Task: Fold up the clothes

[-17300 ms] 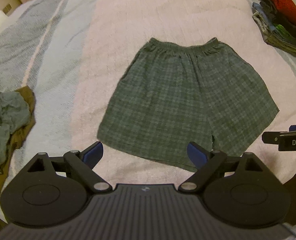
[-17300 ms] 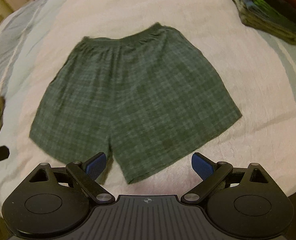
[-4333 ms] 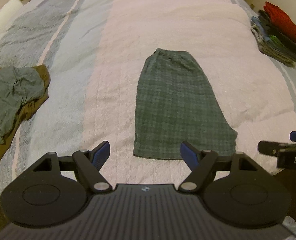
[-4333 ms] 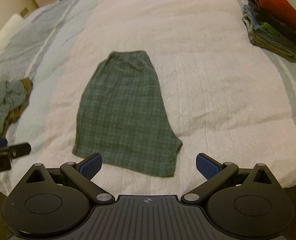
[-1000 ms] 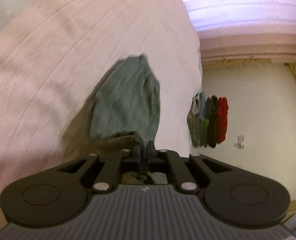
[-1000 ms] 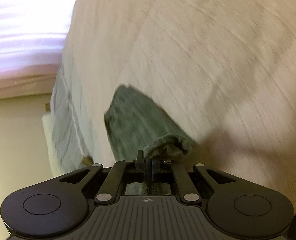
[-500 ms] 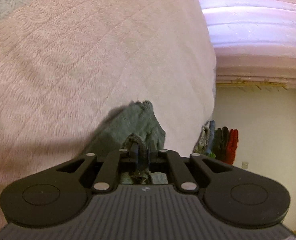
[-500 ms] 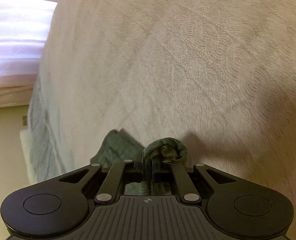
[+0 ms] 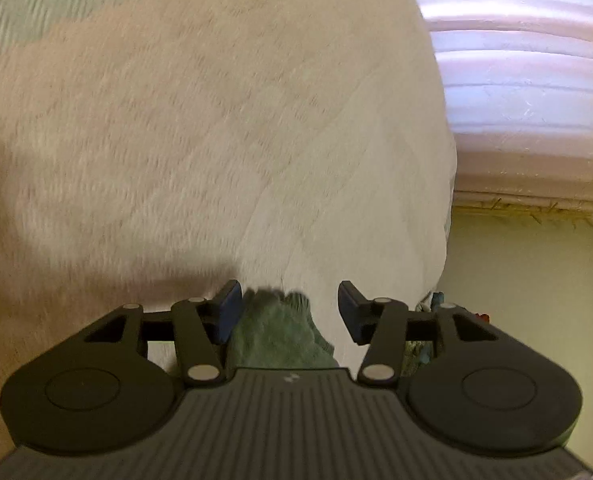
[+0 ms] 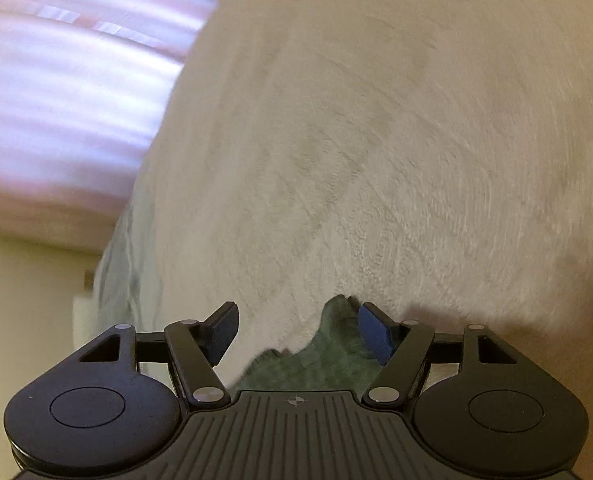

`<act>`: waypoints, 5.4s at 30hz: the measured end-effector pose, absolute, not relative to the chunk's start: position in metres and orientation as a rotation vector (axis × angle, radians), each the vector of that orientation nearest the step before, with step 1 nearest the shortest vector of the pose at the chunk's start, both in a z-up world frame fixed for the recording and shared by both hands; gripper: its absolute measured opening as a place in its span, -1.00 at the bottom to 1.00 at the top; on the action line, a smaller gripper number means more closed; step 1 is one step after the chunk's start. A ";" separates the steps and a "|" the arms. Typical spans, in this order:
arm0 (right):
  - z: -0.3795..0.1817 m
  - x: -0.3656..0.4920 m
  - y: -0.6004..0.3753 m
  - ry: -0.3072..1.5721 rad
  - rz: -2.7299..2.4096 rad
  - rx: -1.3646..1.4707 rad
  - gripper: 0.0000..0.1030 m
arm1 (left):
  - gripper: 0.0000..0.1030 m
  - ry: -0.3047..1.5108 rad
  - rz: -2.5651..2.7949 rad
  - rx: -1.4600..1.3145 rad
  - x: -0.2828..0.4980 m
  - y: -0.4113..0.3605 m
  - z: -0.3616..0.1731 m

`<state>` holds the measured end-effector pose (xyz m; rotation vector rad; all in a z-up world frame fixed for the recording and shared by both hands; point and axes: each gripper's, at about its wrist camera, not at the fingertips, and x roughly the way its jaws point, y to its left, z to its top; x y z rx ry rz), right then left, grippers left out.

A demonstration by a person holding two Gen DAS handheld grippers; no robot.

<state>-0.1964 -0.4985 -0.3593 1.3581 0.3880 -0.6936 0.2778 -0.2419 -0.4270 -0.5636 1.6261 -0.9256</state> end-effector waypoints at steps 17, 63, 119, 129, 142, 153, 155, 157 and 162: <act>-0.414 -0.154 -0.505 0.584 -0.549 1.159 -0.93 | -0.63 1.574 -1.186 -0.347 0.259 -0.260 -0.446; -0.351 -0.118 -0.405 0.761 -0.855 0.616 -0.14 | -0.91 0.977 -1.339 0.312 0.190 -0.288 -0.399; -0.222 -0.152 -0.260 1.074 -0.723 0.740 0.51 | -0.08 1.126 -0.932 0.635 0.068 -0.142 -0.227; -0.197 -0.154 -0.247 1.043 -0.692 0.716 0.52 | 0.06 1.027 -0.947 0.631 0.049 -0.134 -0.182; -0.188 -0.154 -0.244 1.025 -0.678 0.693 0.52 | 0.08 0.983 -0.940 0.614 0.040 -0.129 -0.164; -0.197 -0.154 -0.240 1.052 -0.667 0.703 0.52 | 0.13 0.998 -0.929 0.623 0.037 -0.126 -0.169; -0.201 -0.155 -0.240 1.063 -0.668 0.710 0.52 | 0.13 1.009 -0.925 0.627 0.037 -0.126 -0.173; -0.205 -0.156 -0.240 1.074 -0.671 0.720 0.52 | 0.13 1.020 -0.920 0.632 0.037 -0.125 -0.177; -0.226 -0.170 -0.263 1.001 -0.684 0.832 0.51 | 0.17 1.061 -0.918 0.635 0.042 -0.126 -0.193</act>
